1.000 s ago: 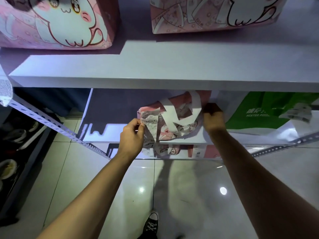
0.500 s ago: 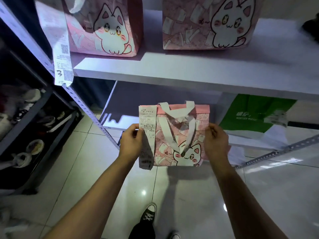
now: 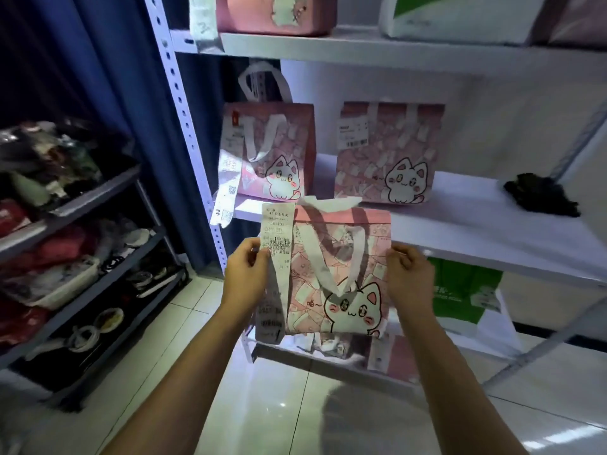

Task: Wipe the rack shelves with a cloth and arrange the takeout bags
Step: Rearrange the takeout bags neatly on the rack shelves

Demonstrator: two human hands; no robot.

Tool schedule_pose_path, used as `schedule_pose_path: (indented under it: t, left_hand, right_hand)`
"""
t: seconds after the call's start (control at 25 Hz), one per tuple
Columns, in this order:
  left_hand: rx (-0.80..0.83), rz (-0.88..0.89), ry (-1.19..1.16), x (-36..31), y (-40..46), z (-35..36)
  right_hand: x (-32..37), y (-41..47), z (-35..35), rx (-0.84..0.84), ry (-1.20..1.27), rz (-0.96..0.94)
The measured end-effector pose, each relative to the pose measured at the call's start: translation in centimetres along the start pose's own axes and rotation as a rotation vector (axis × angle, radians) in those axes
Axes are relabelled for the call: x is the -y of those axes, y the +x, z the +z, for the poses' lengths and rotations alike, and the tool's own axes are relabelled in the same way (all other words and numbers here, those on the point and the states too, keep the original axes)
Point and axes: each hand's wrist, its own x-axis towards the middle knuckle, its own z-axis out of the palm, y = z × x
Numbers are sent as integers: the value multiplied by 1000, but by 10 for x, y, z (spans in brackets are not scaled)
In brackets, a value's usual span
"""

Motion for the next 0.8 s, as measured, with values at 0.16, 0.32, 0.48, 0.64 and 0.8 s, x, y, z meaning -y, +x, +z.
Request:
schedule_pose_path:
  t: [0.16, 0.32, 0.48, 0.64, 0.8]
  left_hand:
    - [-52, 70, -72, -37, 7, -30]
    - [-79, 114, -135, -71, 21, -59]
    - [-76, 166, -182, -98, 44, -91]
    - [-66, 207, -195, -113, 71, -116]
    - [-42, 218, -226, -121, 94, -126]
  right_hand:
    - [51, -7, 6, 8, 14, -97]
    - [100, -10, 21, 2, 31, -165]
    - [144, -9, 46, 12, 52, -221]
    - [173, -10, 69, -34, 74, -249]
    - [188, -4, 81, -73, 59, -225]
